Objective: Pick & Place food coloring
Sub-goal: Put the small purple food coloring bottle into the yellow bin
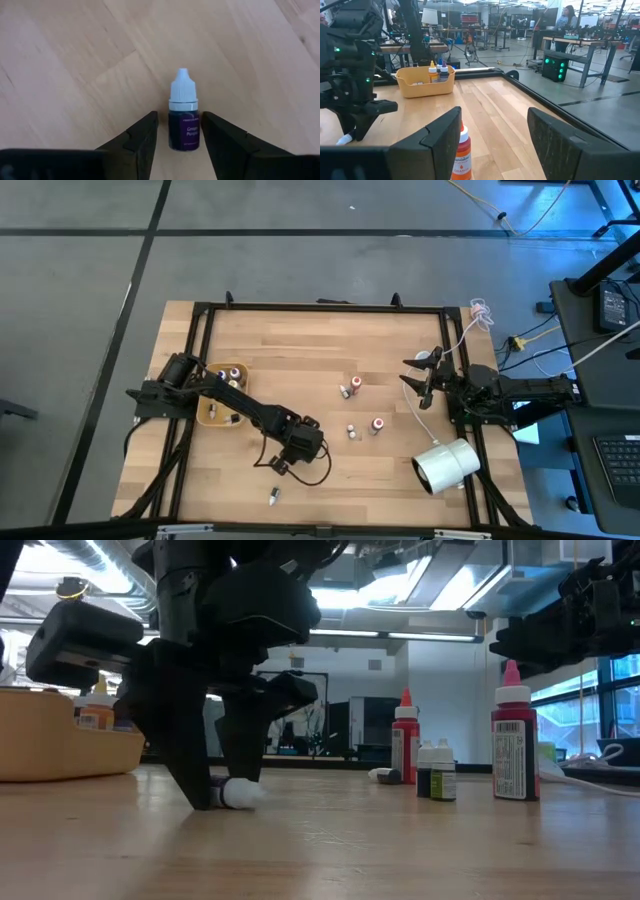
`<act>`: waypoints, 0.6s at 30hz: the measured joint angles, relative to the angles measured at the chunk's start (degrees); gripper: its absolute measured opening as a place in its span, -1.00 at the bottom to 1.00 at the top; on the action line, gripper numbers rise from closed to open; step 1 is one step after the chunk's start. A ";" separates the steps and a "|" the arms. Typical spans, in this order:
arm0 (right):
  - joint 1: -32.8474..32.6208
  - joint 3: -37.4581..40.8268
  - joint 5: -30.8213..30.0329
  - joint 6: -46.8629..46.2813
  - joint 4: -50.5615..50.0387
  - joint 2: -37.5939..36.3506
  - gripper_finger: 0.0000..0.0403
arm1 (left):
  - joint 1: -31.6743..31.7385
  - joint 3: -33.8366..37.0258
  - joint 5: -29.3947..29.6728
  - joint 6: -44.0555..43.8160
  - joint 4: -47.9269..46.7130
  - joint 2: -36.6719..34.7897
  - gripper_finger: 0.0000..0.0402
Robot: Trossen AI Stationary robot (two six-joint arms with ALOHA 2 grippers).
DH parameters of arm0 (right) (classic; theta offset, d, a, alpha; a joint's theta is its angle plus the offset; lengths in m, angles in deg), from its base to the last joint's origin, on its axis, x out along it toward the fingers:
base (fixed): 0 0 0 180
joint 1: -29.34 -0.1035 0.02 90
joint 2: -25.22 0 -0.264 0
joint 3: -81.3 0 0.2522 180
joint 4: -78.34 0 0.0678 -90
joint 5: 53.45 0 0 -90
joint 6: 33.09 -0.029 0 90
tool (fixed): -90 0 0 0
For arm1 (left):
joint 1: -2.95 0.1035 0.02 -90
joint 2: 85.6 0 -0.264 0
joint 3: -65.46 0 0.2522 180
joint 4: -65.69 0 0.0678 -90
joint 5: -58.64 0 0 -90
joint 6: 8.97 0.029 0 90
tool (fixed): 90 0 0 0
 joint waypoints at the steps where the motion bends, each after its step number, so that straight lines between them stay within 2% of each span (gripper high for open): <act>1: 0.00 0.01 0.00 0.00 0.00 0.00 0.14 | -0.01 0.02 0.07 -0.85 0.08 0.02 -0.22; 18: 0.00 0.01 0.00 0.00 0.00 0.00 0.14 | -0.09 0.12 0.34 -3.65 0.75 0.17 -0.26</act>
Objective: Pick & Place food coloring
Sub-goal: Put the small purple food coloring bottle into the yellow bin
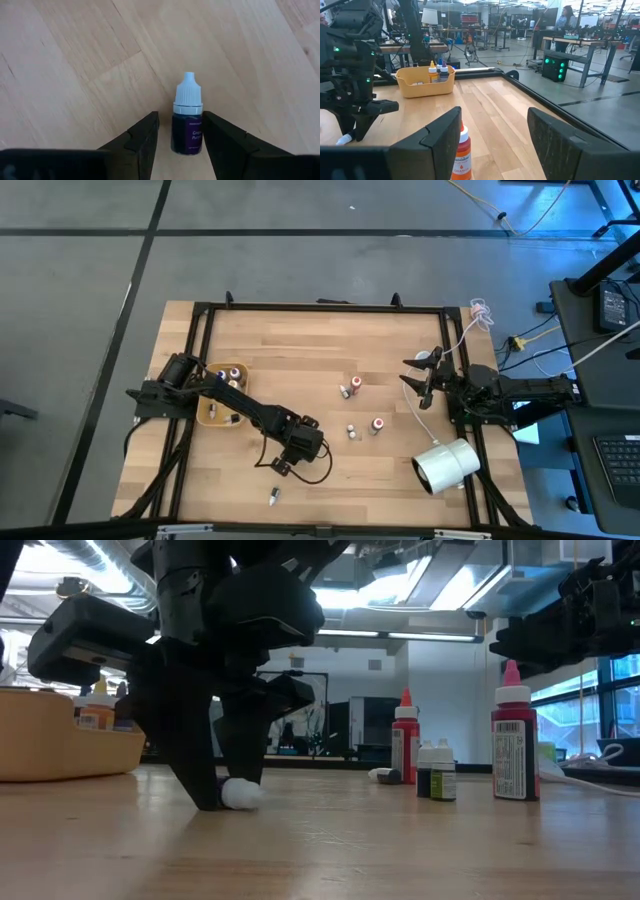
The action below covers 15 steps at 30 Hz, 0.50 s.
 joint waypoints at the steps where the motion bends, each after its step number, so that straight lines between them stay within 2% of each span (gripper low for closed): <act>1: 0.00 0.01 0.00 0.00 0.01 0.00 0.14 | 0.00 -0.02 0.00 0.01 -0.20 0.01 -0.28; 4: 0.00 0.00 0.00 0.00 -0.01 0.01 0.14 | 0.00 -0.03 0.20 -1.00 -0.48 0.01 -0.39; 8: 0.00 0.00 0.00 0.00 0.00 0.00 0.14 | 0.02 -0.03 0.64 -7.38 -0.34 -0.28 -0.56; 12: 0.00 -0.01 0.00 0.00 0.00 0.00 0.14 | 0.20 0.01 1.56 -18.28 -0.04 -0.79 -0.68; 15: 0.00 -0.01 0.00 0.00 -0.02 0.00 0.14 | 0.87 0.08 2.14 -29.23 -1.27 -1.63 -0.69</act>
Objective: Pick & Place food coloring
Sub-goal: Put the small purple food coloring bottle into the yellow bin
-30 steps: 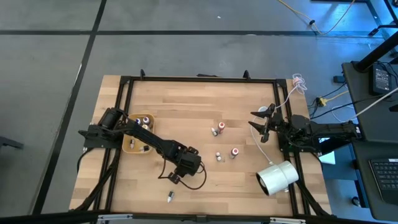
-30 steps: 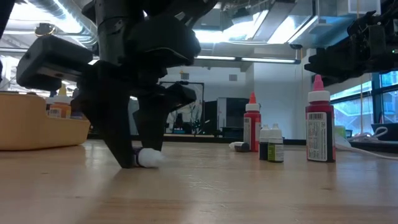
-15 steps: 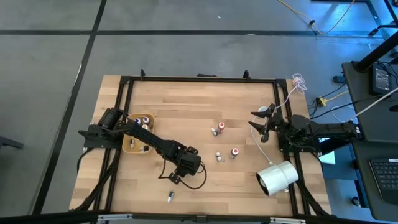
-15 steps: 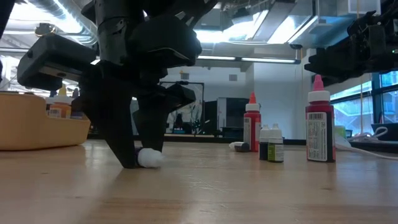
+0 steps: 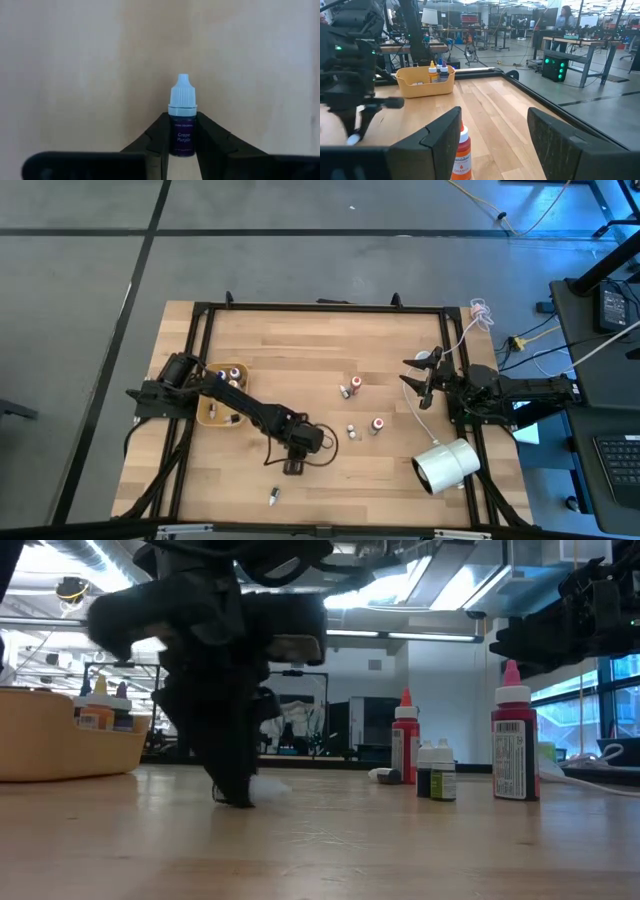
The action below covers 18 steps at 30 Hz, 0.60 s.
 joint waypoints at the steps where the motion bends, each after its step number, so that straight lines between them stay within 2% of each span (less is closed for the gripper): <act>1: 0.00 0.00 0.00 0.00 0.02 0.00 0.14 | 0.33 0.18 -0.16 -2.58 -1.90 -0.67 -0.69; 5: 0.00 0.00 0.00 0.00 0.00 0.00 0.14 | 0.83 0.26 1.75 -8.92 -10.50 -4.82 -0.68; 12: 0.00 0.00 0.00 0.44 0.00 0.02 0.14 | -1.08 3.28 11.20 -22.61 -23.88 -16.28 -0.68; 18: 0.00 0.00 0.00 1.47 0.02 0.01 0.14 | -3.95 10.85 17.55 -41.44 -29.21 -28.89 -0.68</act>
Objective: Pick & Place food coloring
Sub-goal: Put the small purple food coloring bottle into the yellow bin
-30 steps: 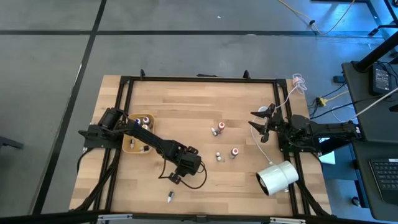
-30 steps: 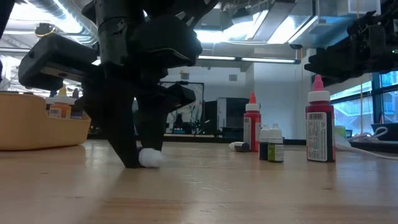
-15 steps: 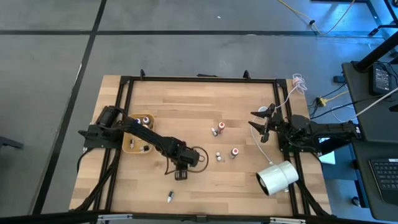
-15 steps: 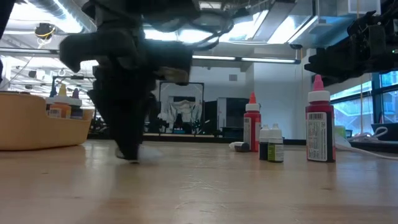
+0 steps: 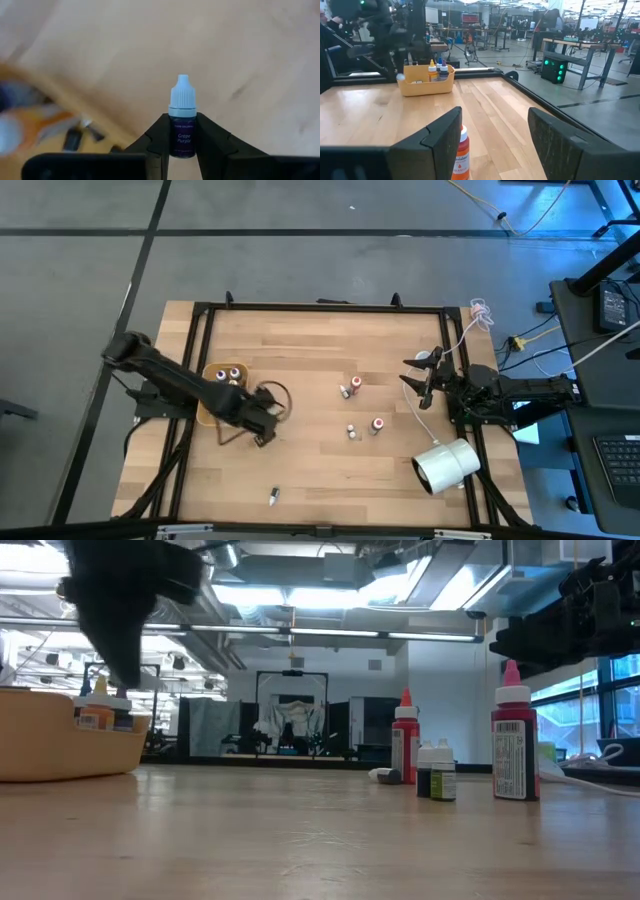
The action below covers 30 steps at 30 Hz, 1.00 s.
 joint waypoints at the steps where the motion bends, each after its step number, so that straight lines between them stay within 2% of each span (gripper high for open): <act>1: 0.00 0.00 0.01 -0.02 -0.02 0.00 0.14 | -0.59 1.59 0.89 -3.54 -0.72 -2.17 -0.68; 6: 0.00 0.00 0.00 0.00 0.00 0.01 0.14 | -3.52 8.20 3.59 -16.73 -3.40 -9.55 -0.68; 10: 0.00 0.00 0.00 0.00 0.01 -0.01 0.14 | -4.61 12.39 3.79 -23.86 -6.17 -12.01 -0.68; 19: 0.00 0.01 0.00 0.00 0.00 0.00 0.14 | -4.68 17.55 -2.73 -26.53 -5.23 -12.25 -0.64; 30: 0.00 0.00 0.00 0.02 0.00 0.01 0.14 | -4.68 17.59 -2.97 -26.47 -4.62 -12.27 -0.47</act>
